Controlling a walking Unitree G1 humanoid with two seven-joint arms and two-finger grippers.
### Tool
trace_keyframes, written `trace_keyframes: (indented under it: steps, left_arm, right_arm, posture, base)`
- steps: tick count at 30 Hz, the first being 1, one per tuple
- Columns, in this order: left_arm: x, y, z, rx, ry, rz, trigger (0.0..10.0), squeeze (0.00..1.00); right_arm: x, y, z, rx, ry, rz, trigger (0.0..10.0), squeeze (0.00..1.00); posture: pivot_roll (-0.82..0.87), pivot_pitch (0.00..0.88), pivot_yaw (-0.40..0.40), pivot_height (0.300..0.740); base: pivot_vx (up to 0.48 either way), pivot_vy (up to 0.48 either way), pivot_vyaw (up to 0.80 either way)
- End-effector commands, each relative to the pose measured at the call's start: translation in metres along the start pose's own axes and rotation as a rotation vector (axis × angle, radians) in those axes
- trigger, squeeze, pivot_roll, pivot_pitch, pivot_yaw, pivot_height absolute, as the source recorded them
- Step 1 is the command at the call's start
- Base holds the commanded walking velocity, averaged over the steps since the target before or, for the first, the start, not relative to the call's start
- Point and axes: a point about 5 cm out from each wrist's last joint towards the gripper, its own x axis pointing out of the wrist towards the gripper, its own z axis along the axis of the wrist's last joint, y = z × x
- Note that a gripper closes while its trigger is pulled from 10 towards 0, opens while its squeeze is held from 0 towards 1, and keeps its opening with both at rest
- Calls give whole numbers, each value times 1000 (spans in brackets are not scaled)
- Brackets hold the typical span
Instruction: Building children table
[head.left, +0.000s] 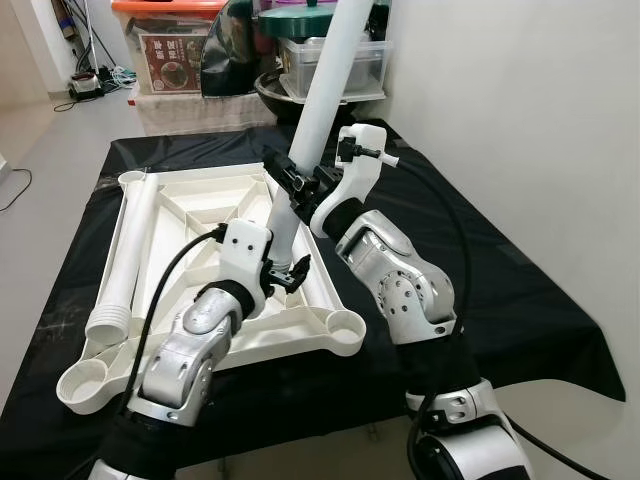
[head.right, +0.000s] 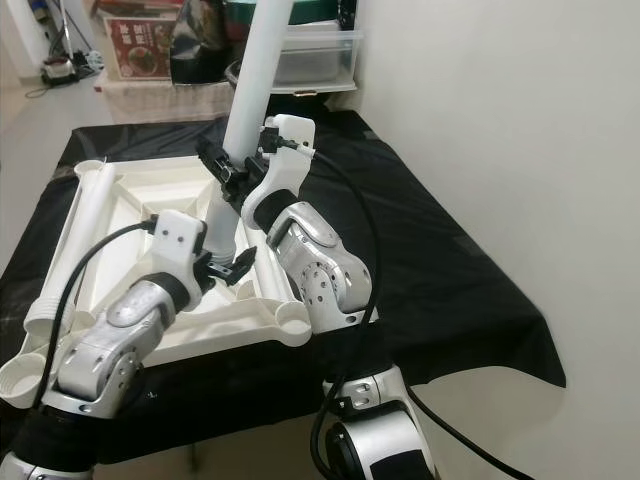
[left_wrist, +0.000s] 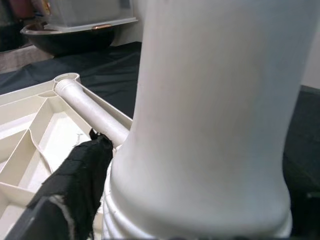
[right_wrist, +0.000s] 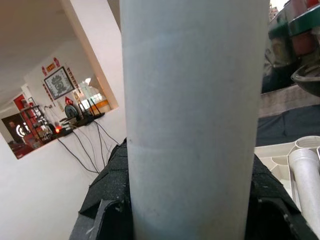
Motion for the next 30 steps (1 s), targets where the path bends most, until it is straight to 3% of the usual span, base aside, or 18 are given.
trace_keyframes:
  steps: [1,3,4,16,17,20,21,22,25,26,27,28,29,30]
  left_arm:
    - [2,-2,-10,-12,48,4,4431,0]
    - [2,-2,-10,-12,48,4,4431,0]
    - [2,-2,-10,-22,42,6,0,0]
    - [3,-4,-2,56,-3,-26,0,0]
    - [3,-5,-3,58,3,-29,0,0]
    - [2,-6,-4,57,9,-32,0,0]
    - [1,-8,-5,56,16,-54,1961,0]
    - [-2,-13,-4,57,12,-108,10000,0]
    - [-5,-17,-3,57,4,-155,10000,0]
    - [-14,-21,-1,68,-5,-238,10000,0]
    - [-14,-21,-1,68,-5,-238,10000,0]
    - [-23,-24,1,79,-11,-308,10000,0]
    - [-35,-26,3,84,-12,-380,10000,0]
    - [-35,-26,3,84,-12,-380,10000,0]
  right_arm:
    - [2,12,2,19,-9,52,10000,0]
    - [2,12,2,19,-9,52,10000,0]
    - [1,13,2,20,-10,53,10000,0]
    - [0,15,-4,15,12,69,10000,0]
    - [-1,14,-4,21,7,64,10000,1000]
    - [-1,13,-4,25,4,63,10000,1000]
    - [-1,13,-3,31,-3,67,10000,1000]
    - [-2,12,0,34,-14,82,10000,1000]
    - [-2,11,2,33,-20,99,10000,1000]
    - [-6,14,5,63,0,222,10000,682]
    - [-6,14,5,63,0,222,10000,682]
    - [-13,16,7,85,25,349,10000,0]
    - [-24,17,9,86,59,487,10000,0]
    - [-24,17,9,86,59,487,10000,0]
  posture:
    - [24,0,-6,740]
    - [24,0,-6,740]
    - [23,0,-6,740]
    - [33,0,-14,740]
    - [33,0,-14,740]
    - [33,0,-14,740]
    - [33,0,-16,740]
    - [33,0,-16,740]
    - [35,0,-17,740]
    - [36,0,-19,740]
    - [36,0,-19,740]
    - [36,0,-17,740]
    - [38,0,-18,740]
    - [38,0,-18,740]
  base:
    - [0,0,0]
    - [0,0,0]
    - [0,0,0]
    - [0,0,0]
    - [0,0,0]
    - [0,0,0]
    - [0,0,0]
    - [0,0,0]
    - [0,0,0]
    - [0,0,0]
    - [0,0,0]
    - [0,0,0]
    - [0,0,0]
    - [0,0,0]
